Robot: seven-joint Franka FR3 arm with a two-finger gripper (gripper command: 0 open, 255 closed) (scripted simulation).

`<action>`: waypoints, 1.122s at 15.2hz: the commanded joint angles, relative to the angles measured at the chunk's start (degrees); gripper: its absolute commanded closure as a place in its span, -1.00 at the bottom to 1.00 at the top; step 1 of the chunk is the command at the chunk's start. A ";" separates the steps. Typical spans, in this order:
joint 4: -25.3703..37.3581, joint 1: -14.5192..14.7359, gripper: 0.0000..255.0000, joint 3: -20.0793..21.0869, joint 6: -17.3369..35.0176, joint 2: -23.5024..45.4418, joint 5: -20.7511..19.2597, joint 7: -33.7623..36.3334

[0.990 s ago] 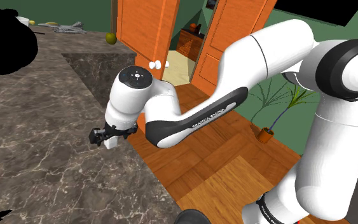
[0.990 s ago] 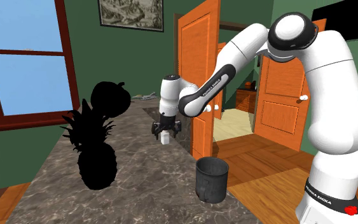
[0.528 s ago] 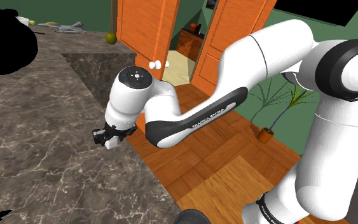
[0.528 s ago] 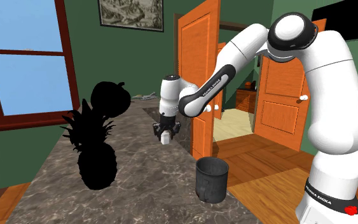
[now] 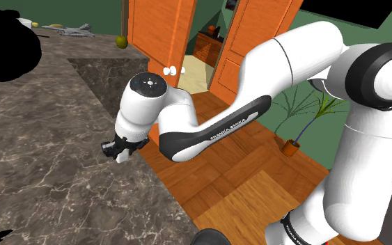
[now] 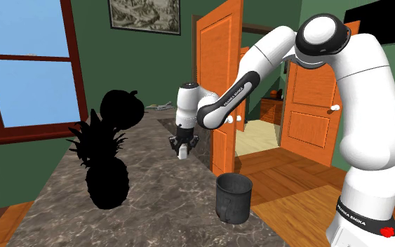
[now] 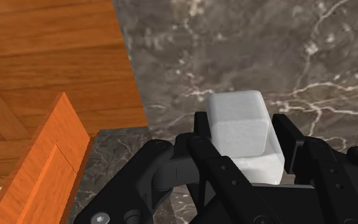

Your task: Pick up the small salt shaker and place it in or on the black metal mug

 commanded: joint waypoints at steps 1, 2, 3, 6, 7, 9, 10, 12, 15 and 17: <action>0.02 0.02 1.00 -0.01 -0.02 0.04 -0.01 0.01; 0.06 -0.26 1.00 0.37 -0.44 -0.49 0.69 -0.57; 0.14 -0.53 1.00 0.73 -0.86 -1.01 1.38 -1.14; 0.41 -1.31 1.00 1.78 -2.16 -2.53 3.44 -2.85; 0.53 -1.56 1.00 2.11 -2.60 -3.03 4.12 -3.42; 0.81 -2.04 1.00 2.75 -3.51 -4.01 5.46 -4.53; 0.98 -2.26 1.00 3.05 -3.97 -4.49 6.12 -5.09; 1.34 -2.69 1.00 3.63 -4.91 -5.43 7.43 -6.18; 2.00 -3.28 1.00 4.41 -6.38 -6.78 9.33 -7.77; 2.50 -3.63 1.00 4.88 -7.39 -7.64 10.54 -8.80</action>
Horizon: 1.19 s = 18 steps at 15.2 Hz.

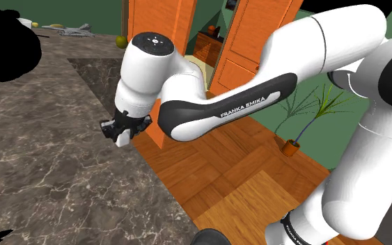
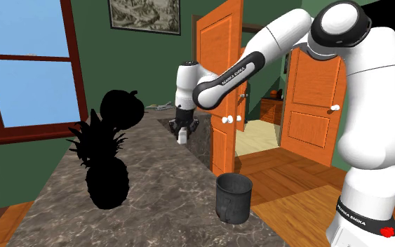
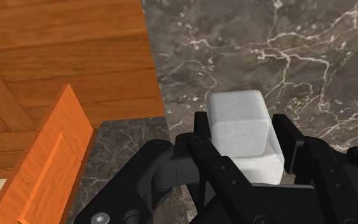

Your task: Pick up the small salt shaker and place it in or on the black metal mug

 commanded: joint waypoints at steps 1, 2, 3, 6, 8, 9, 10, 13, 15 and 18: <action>0.43 -0.37 1.00 0.51 -1.04 -0.97 1.31 -1.05; 0.72 -0.53 1.00 0.72 -1.56 -1.38 1.89 -1.55; 1.02 -0.68 1.00 0.92 -2.09 -1.78 2.46 -2.04; 2.02 -1.07 1.00 1.45 -3.73 -2.92 4.09 -3.45; 2.76 -1.30 1.00 1.76 -4.85 -3.63 5.11 -4.35; 3.15 -1.40 1.00 1.90 -5.43 -3.97 5.60 -4.79; 3.55 -1.50 1.00 2.03 -6.01 -4.29 6.08 -5.21; 4.86 -1.74 1.00 2.38 -7.79 -5.20 7.41 -6.43; 5.80 -1.87 1.00 2.58 -9.02 -5.74 8.21 -7.20; 4.15 -2.28 1.00 3.19 -9.23 -8.38 10.22 -7.75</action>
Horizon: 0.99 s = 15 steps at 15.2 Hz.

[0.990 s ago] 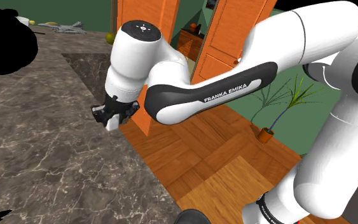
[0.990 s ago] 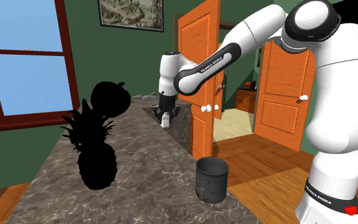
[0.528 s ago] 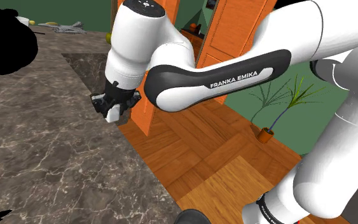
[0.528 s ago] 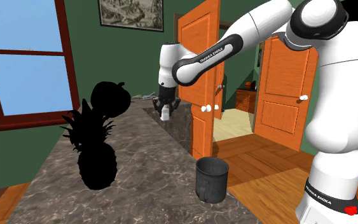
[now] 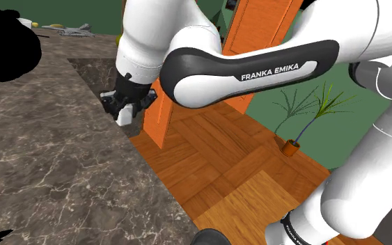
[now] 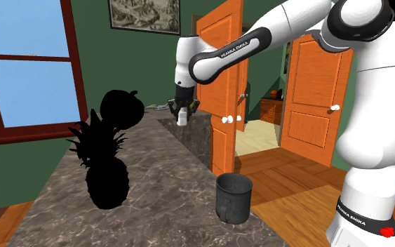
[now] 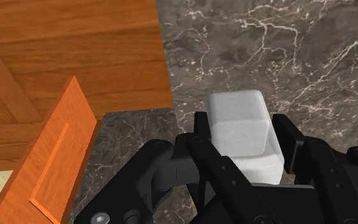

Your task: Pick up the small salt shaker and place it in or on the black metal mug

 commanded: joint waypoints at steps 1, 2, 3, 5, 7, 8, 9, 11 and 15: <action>-3.52 -0.51 1.00 0.74 0.87 -3.73 2.60 -0.34; -5.76 -0.63 1.00 1.11 1.48 -6.03 4.22 -0.51; -7.91 -0.62 1.00 1.42 2.02 -8.34 5.93 -0.75; -11.98 -0.11 1.00 1.74 2.87 -12.94 9.46 -1.35; -15.74 1.07 1.00 1.69 3.35 -17.44 12.98 -1.97; -17.49 1.88 1.00 1.56 3.44 -19.62 14.67 -2.23; -19.18 2.78 1.00 1.43 3.45 -21.76 16.30 -2.45; -22.31 4.87 1.00 1.06 3.20 -25.87 19.33 -2.68; -27.72 9.73 1.00 0.44 1.78 -33.46 24.49 -2.26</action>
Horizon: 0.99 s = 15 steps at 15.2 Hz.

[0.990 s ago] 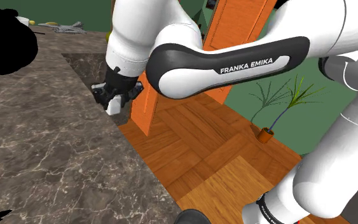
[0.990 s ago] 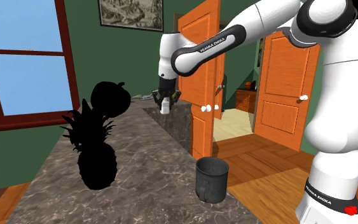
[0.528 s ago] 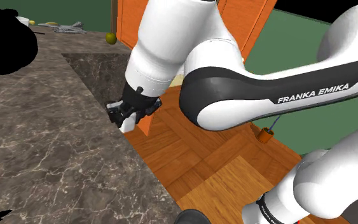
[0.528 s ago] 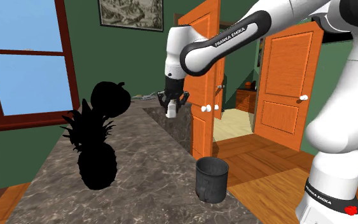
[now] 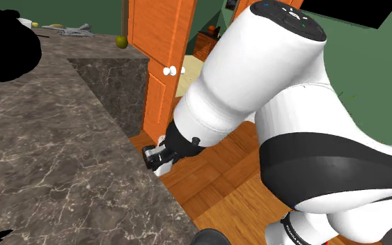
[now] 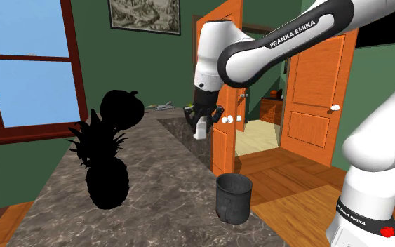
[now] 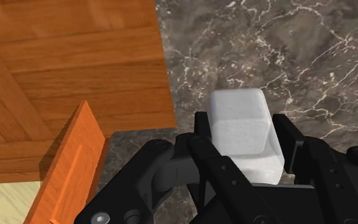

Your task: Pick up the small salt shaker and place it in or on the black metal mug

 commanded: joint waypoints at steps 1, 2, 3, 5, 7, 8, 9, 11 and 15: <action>-1.83 2.23 1.00 0.00 -1.15 -3.16 2.09 0.65; -2.93 3.51 1.00 -0.03 -1.74 -4.91 3.18 0.99; -3.97 4.80 1.00 -0.01 -2.38 -6.61 4.22 1.39; -5.82 7.43 1.00 0.11 -3.81 -9.87 6.16 2.39; -7.39 10.07 1.00 0.39 -5.43 -12.94 7.93 3.64; -8.07 11.38 1.00 0.60 -6.30 -14.41 8.78 4.33; -8.67 12.67 1.00 0.86 -7.21 -15.84 9.61 5.08; -9.66 15.25 1.00 1.48 -9.11 -18.52 11.18 6.73; -10.80 20.73 1.00 3.42 -13.63 -23.67 14.41 11.03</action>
